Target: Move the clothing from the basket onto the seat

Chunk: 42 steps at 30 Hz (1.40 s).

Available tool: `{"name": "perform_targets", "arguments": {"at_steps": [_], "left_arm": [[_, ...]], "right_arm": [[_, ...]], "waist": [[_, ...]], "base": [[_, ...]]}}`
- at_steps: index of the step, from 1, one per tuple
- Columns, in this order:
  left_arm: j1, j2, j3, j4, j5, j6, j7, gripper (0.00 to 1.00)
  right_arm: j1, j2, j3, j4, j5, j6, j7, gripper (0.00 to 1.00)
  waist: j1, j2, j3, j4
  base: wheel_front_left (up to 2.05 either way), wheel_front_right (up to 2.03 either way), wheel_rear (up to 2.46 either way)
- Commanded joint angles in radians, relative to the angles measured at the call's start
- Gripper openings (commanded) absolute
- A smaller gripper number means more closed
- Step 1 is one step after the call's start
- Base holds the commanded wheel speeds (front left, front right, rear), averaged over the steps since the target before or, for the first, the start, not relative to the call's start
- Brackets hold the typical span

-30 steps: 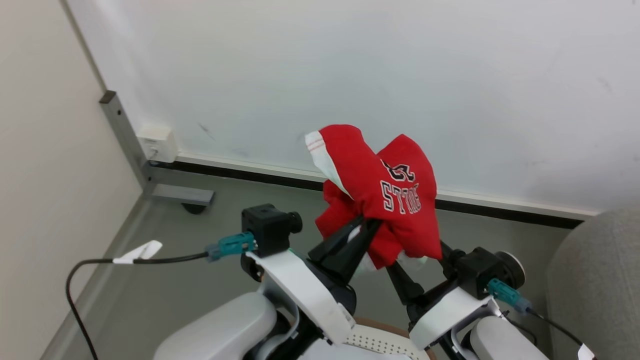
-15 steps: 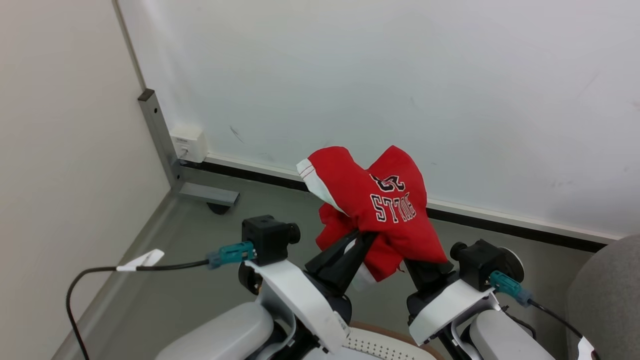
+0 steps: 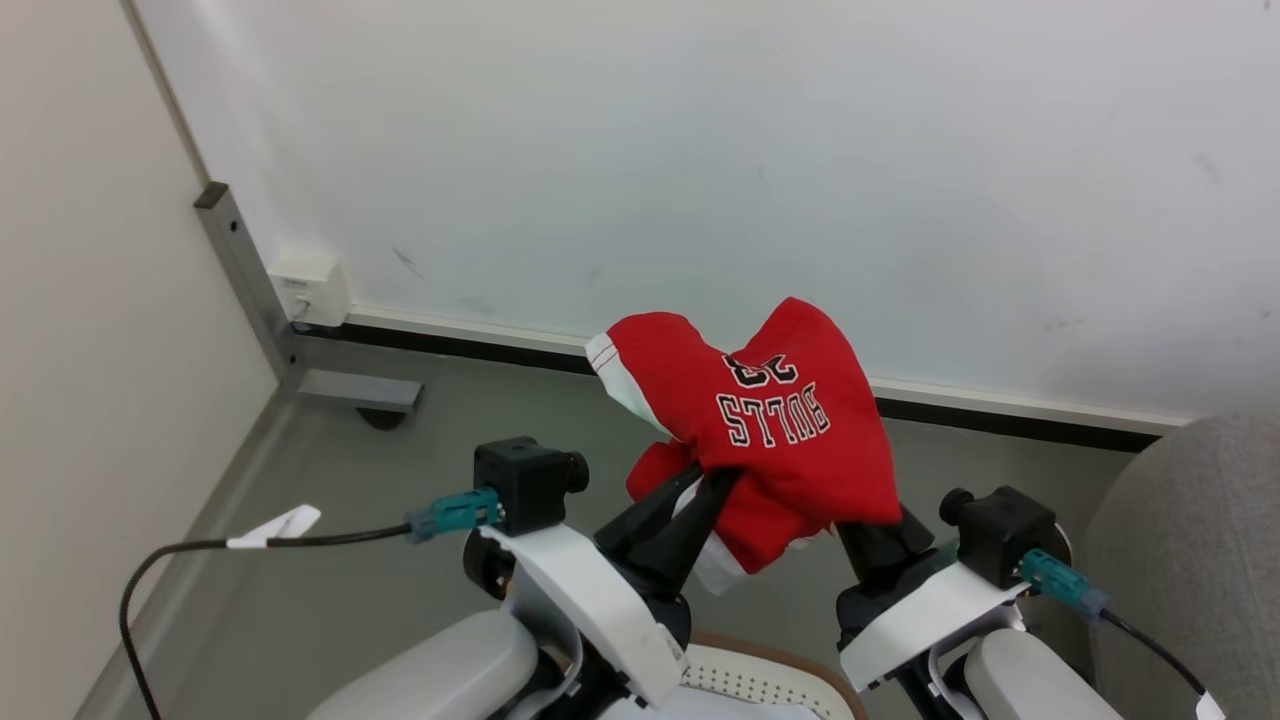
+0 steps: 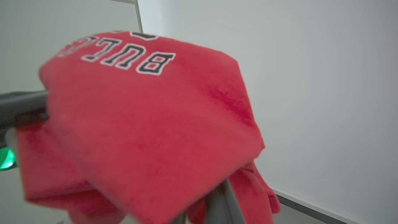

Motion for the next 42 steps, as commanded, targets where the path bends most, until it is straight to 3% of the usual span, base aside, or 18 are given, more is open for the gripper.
{"name": "perform_targets", "arguments": {"at_steps": [1, 2, 12, 22, 32, 42], "left_arm": [[0.015, 0.005, 0.002, 0.000, -0.003, 0.002, 0.001, 0.69], [0.015, 0.005, -0.001, 0.000, -0.003, 0.001, 0.004, 1.00], [0.025, 0.017, -0.009, -0.005, 0.051, -0.004, -0.019, 1.00], [0.064, -0.013, 0.022, -0.018, 0.119, -0.049, -0.045, 1.00], [0.076, 0.000, 0.061, -0.028, 0.222, -0.056, -0.046, 1.00], [0.068, 0.002, 0.051, -0.006, 0.294, -0.055, -0.046, 1.00]], "right_arm": [[0.005, -0.012, -0.010, -0.008, 0.006, -0.002, -0.003, 0.00], [0.004, -0.012, -0.015, -0.011, 0.004, -0.002, -0.003, 0.00], [0.004, -0.029, -0.109, -0.075, -0.002, -0.002, -0.003, 0.00], [0.056, -0.050, -0.185, -0.151, -0.027, -0.002, -0.003, 0.00], [0.141, -0.061, -0.236, -0.242, -0.040, -0.002, -0.002, 0.00], [0.188, -0.041, -0.287, -0.309, -0.045, -0.002, -0.002, 0.00]], "waist": [[-0.0001, 0.0000, 0.012, -0.018], [-0.0001, 0.0000, 0.017, -0.028], [-0.0001, 0.0000, 0.061, -0.159], [-0.0001, 0.0000, 0.104, -0.347], [-0.0001, 0.0000, 0.121, -0.540], [-0.0001, 0.0000, 0.136, -0.632]], "base": [[0.00, 0.00, 0.00], [0.00, 0.00, 0.00], [0.00, 0.00, 0.00], [0.00, 0.00, 0.00], [0.00, 0.00, 0.00], [0.00, 0.00, 0.00]]}}
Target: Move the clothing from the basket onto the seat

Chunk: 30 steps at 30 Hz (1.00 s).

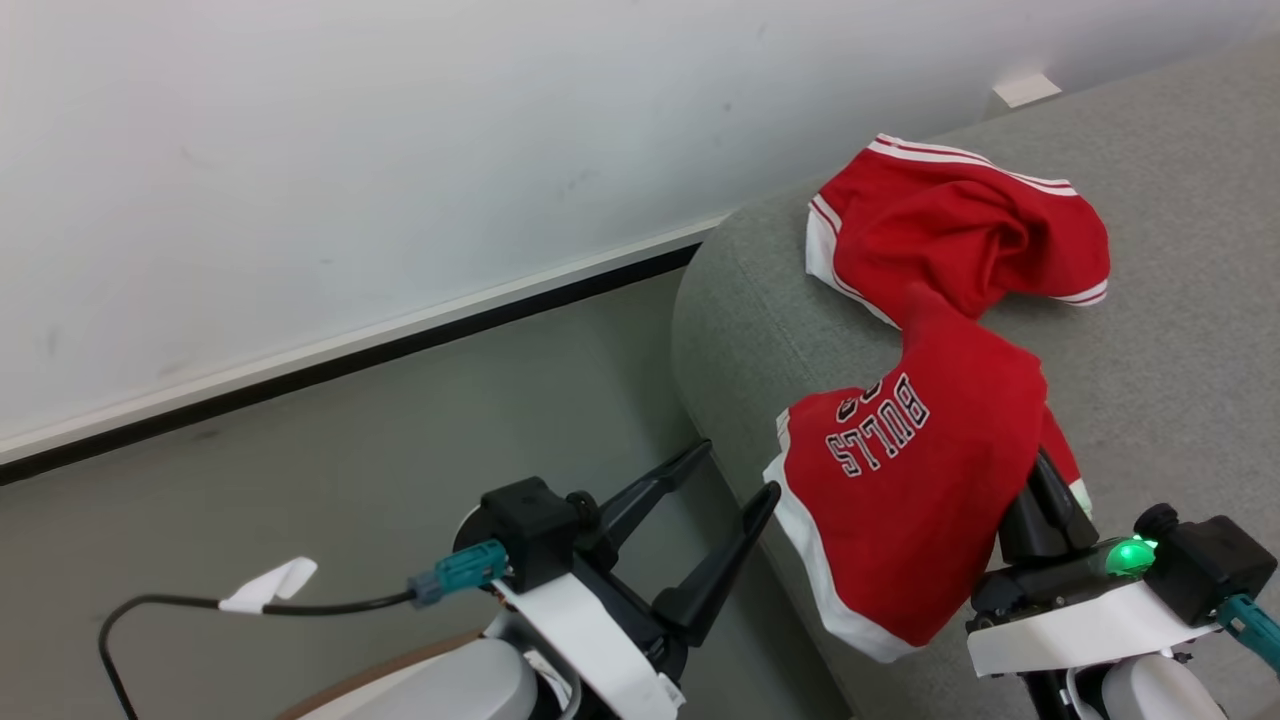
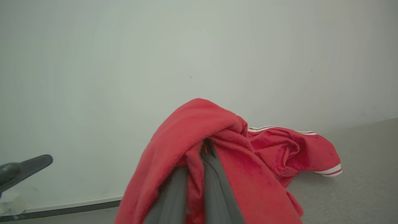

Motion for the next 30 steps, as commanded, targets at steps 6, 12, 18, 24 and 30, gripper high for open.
{"name": "perform_targets", "arguments": {"at_steps": [6, 12, 18, 24, 30], "left_arm": [[-0.006, 0.008, -0.006, 0.009, 0.024, 0.004, 0.005, 1.00], [-0.025, 0.007, -0.012, 0.001, 0.024, 0.004, 0.023, 1.00], [-0.062, 0.022, -0.006, -0.030, 0.028, 0.006, 0.052, 1.00], [-0.117, 0.063, 0.009, -0.070, 0.042, 0.008, 0.090, 1.00], [-0.163, 0.102, 0.031, -0.092, 0.058, 0.005, 0.110, 1.00]], "right_arm": [[0.011, -0.002, -0.041, -0.033, -0.010, -0.002, 0.000, 0.00], [-0.030, -0.032, -0.109, -0.052, -0.012, -0.002, 0.008, 0.00], [-0.105, -0.084, -0.246, -0.079, -0.018, -0.002, 0.054, 0.00], [-0.203, -0.119, -0.411, -0.127, -0.051, -0.002, 0.103, 0.00], [-0.309, -0.150, -0.513, -0.087, 0.002, -0.002, 0.131, 0.00]], "waist": [[0.0000, -0.0001, 0.018, -0.022], [0.0000, -0.0001, 0.056, -0.003], [0.0000, -0.0001, 0.168, 0.042], [0.0000, -0.0001, 0.330, 0.096], [0.0000, -0.0001, 0.444, 0.122]], "base": [[0.00, 0.00, 0.00], [0.00, 0.00, 0.00], [0.00, 0.00, 0.00], [0.00, 0.00, 0.00], [0.00, 0.00, 0.00]]}}
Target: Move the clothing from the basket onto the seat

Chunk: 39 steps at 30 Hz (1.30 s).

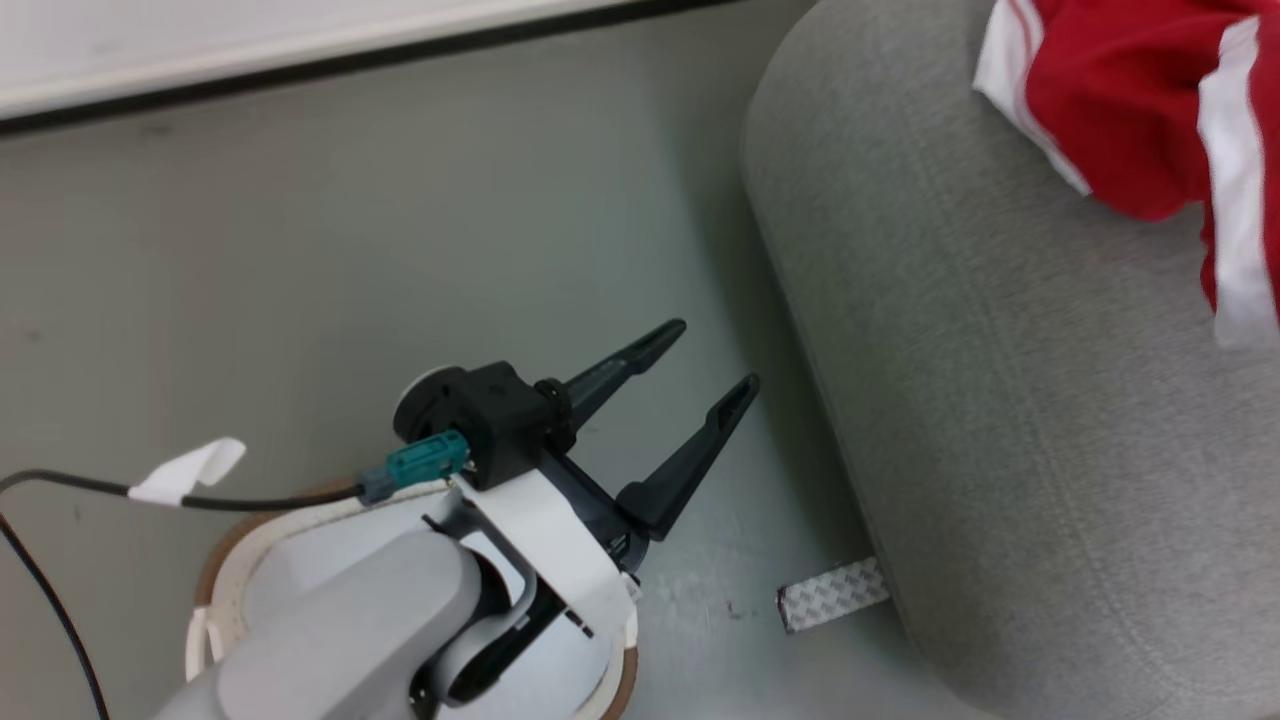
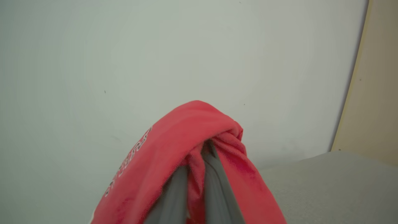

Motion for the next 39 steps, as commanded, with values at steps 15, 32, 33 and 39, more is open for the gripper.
{"name": "perform_targets", "arguments": {"at_steps": [15, 32, 33, 39], "left_arm": [[-0.073, -0.007, 0.012, 0.001, 0.027, -0.013, -0.007, 1.00], [0.038, -0.020, 0.029, 0.081, -0.037, -0.010, -0.079, 1.00], [0.052, -0.020, 0.033, 0.084, -0.045, -0.007, -0.085, 1.00], [0.152, -0.013, 0.110, 0.064, -0.110, 0.018, -0.105, 1.00]], "right_arm": [[-0.195, -0.202, -0.061, 0.588, -0.078, -0.002, 0.159, 0.00], [-0.171, -0.245, 0.094, 0.735, -0.044, -0.002, 0.295, 1.00], [-0.163, -0.253, 0.109, 0.722, -0.035, -0.002, 0.308, 1.00], [-0.103, -0.329, 0.190, 0.567, -0.021, -0.002, 0.349, 1.00]], "waist": [[-0.0002, 0.0000, 0.199, 0.118], [-0.0002, 0.0000, -0.030, 0.086], [-0.0002, 0.0000, -0.055, 0.083], [-0.0002, 0.0000, -0.183, 0.069]], "base": [[0.00, 0.00, 0.00], [0.00, 0.00, 0.00], [0.00, 0.00, 0.00], [0.00, 0.00, 0.00]]}}
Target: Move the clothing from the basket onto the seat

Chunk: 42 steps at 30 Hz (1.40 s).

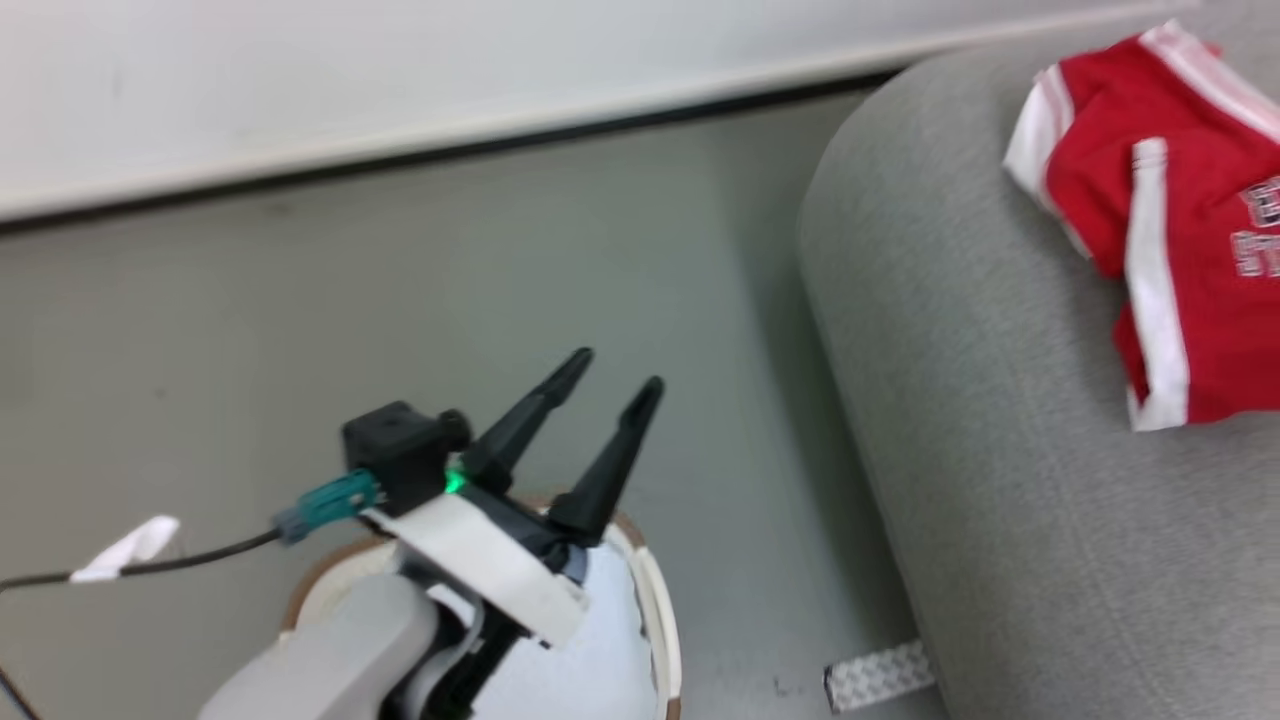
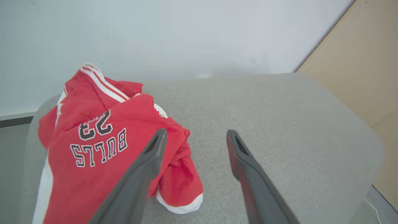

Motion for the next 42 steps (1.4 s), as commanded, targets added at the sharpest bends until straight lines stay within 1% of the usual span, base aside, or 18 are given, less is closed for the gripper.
{"name": "perform_targets", "arguments": {"at_steps": [1, 4, 7, 10, 13, 16, 19, 21, 22, 24, 26, 31, 34, 37, 40, 42], "left_arm": [[0.020, 0.017, 0.015, -0.008, 0.002, 0.010, -0.003, 1.00], [0.063, 0.039, 0.064, -0.038, -0.004, 0.039, -0.009, 1.00], [0.094, 0.057, 0.126, -0.084, -0.007, 0.053, -0.010, 1.00], [0.136, 0.076, 0.211, -0.132, 0.010, 0.077, -0.010, 1.00], [0.196, 0.075, 0.318, -0.168, 0.031, 0.107, -0.010, 1.00], [0.269, 0.067, 0.410, -0.190, 0.032, 0.129, -0.010, 1.00], [0.347, 0.060, 0.486, -0.187, 0.087, 0.160, -0.010, 1.00], [0.395, 0.025, 0.538, -0.185, 0.106, 0.165, -0.010, 1.00], [0.427, 0.007, 0.566, -0.177, 0.115, 0.159, -0.010, 1.00], [0.491, -0.024, 0.617, -0.151, 0.142, 0.140, -0.010, 1.00], [0.543, -0.067, 0.649, -0.121, 0.166, 0.110, -0.010, 1.00], [0.638, -0.147, 0.720, -0.056, 0.275, 0.042, -0.010, 1.00], [0.687, -0.197, 0.757, -0.027, 0.332, 0.010, -0.010, 1.00], [0.708, -0.238, 0.787, -0.008, 0.373, -0.022, -0.010, 1.00], [0.716, -0.260, 0.808, 0.010, 0.418, -0.050, -0.010, 1.00], [0.715, -0.264, 0.811, 0.018, 0.431, -0.059, -0.010, 1.00]], "right_arm": [[0.020, -0.003, 0.000, -0.033, 0.009, -0.002, 0.001, 1.00], [0.043, -0.006, 0.001, -0.159, 0.040, -0.003, 0.007, 1.00], [0.075, 0.028, -0.009, -0.290, 0.068, -0.002, 0.002, 1.00], [0.118, 0.099, -0.025, -0.415, 0.099, -0.002, -0.005, 1.00], [0.170, 0.174, -0.021, -0.520, 0.105, -0.002, -0.022, 1.00], [0.241, 0.250, 0.002, -0.598, 0.055, -0.002, -0.057, 1.00], [0.326, 0.324, 0.037, -0.648, 0.007, -0.002, -0.103, 1.00], [0.386, 0.364, 0.053, -0.668, -0.020, -0.003, -0.142, 1.00], [0.416, 0.389, 0.064, -0.675, -0.018, -0.002, -0.164, 1.00], [0.463, 0.397, 0.078, -0.682, -0.072, -0.003, -0.225, 1.00], [0.519, 0.441, 0.098, -0.668, -0.060, -0.002, -0.278, 1.00], [0.632, 0.478, 0.138, -0.622, -0.090, -0.003, -0.396, 1.00], [0.682, 0.506, 0.139, -0.580, -0.076, -0.003, -0.434, 1.00], [0.692, 0.519, 0.159, -0.548, -0.090, -0.003, -0.450, 1.00], [0.671, 0.518, 0.186, -0.518, -0.097, -0.003, -0.456, 1.00], [0.663, 0.518, 0.195, -0.503, -0.093, -0.003, -0.452, 1.00]], "waist": [[0.0001, -0.0001, -0.075, -0.012], [0.0001, -0.0001, -0.121, 0.003], [0.0001, -0.0001, -0.162, 0.029], [0.0001, -0.0001, -0.197, 0.062], [0.0001, -0.0001, -0.221, 0.093], [0.0001, -0.0001, -0.237, 0.124], [0.0001, -0.0001, -0.248, 0.159], [0.0001, -0.0001, -0.258, 0.178], [0.0001, -0.0001, -0.264, 0.185], [0.0001, -0.0001, -0.275, 0.194], [0.0001, -0.0001, -0.283, 0.206], [0.0001, -0.0001, -0.311, 0.227], [0.0001, -0.0001, -0.339, 0.231], [0.0001, -0.0001, -0.346, 0.227], [0.0001, -0.0001, -0.350, 0.223], [0.0001, -0.0001, -0.350, 0.222]], "base": [[0.00, 0.00, 0.00], [0.00, 0.00, 0.00], [0.00, 0.00, 0.00], [0.00, 0.00, 0.00], [0.00, 0.00, 0.00], [0.00, 0.00, 0.00], [0.00, 0.00, 0.00], [0.00, 0.00, 0.00], [0.00, 0.00, 0.00], [0.00, 0.00, 0.00], [0.00, 0.00, 0.00], [0.00, 0.00, 0.00], [0.00, 0.00, 0.00], [0.00, 0.00, 0.00], [0.00, 0.00, 0.00], [0.00, 0.00, 0.00]]}}
